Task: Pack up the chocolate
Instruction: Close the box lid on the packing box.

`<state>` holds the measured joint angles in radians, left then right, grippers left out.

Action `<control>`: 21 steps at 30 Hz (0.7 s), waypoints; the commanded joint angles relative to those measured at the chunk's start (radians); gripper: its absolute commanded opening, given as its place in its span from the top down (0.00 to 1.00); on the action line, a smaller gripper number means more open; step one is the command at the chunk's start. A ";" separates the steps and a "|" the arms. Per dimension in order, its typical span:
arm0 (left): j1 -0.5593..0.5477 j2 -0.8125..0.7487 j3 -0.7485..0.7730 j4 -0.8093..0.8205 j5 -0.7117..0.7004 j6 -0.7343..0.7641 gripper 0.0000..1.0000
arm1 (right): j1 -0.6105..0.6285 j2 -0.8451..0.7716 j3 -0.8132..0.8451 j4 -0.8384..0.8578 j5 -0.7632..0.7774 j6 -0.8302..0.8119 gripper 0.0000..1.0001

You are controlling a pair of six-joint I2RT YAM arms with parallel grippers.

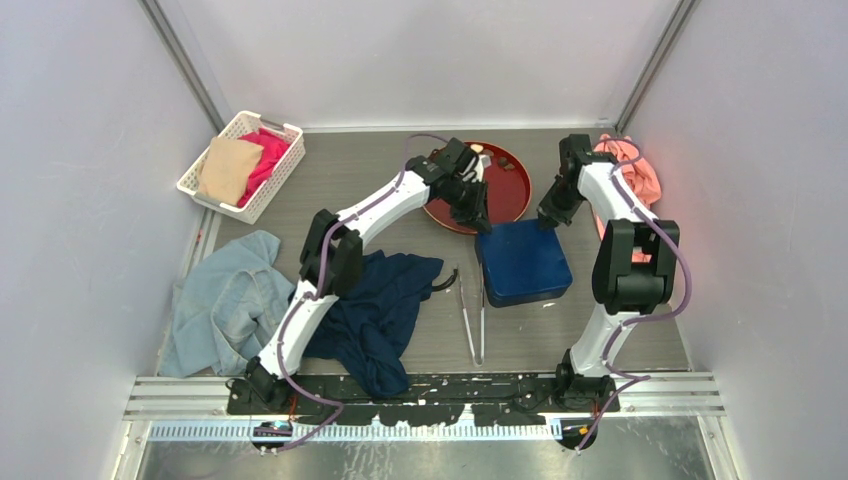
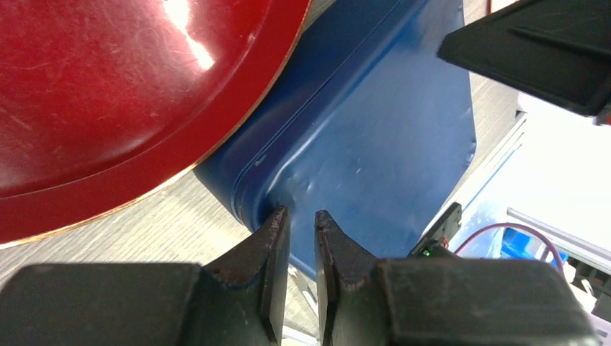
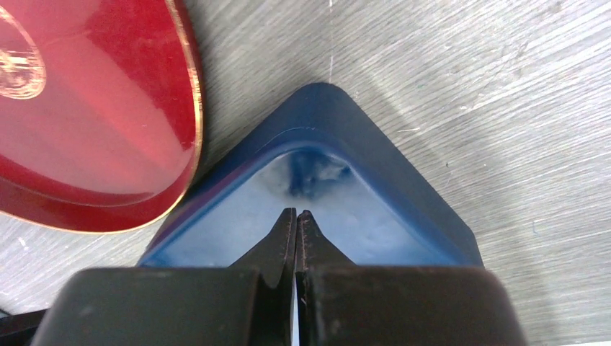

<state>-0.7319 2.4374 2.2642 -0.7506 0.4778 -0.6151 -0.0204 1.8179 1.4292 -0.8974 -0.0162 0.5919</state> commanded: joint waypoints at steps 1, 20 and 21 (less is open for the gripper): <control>0.015 -0.013 0.074 -0.077 -0.059 0.054 0.79 | 0.005 -0.060 0.146 -0.045 0.013 -0.013 0.99; 0.002 0.119 0.071 -0.203 -0.122 0.145 0.92 | 0.093 0.060 0.053 0.024 -0.037 0.037 0.99; 0.002 0.100 0.066 -0.201 -0.141 0.157 0.92 | 0.093 0.052 0.063 0.015 -0.037 0.031 1.00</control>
<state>-0.7269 2.4775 2.3142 -0.7700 0.4885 -0.5667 0.0780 1.8538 1.4837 -0.8795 -0.0505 0.6270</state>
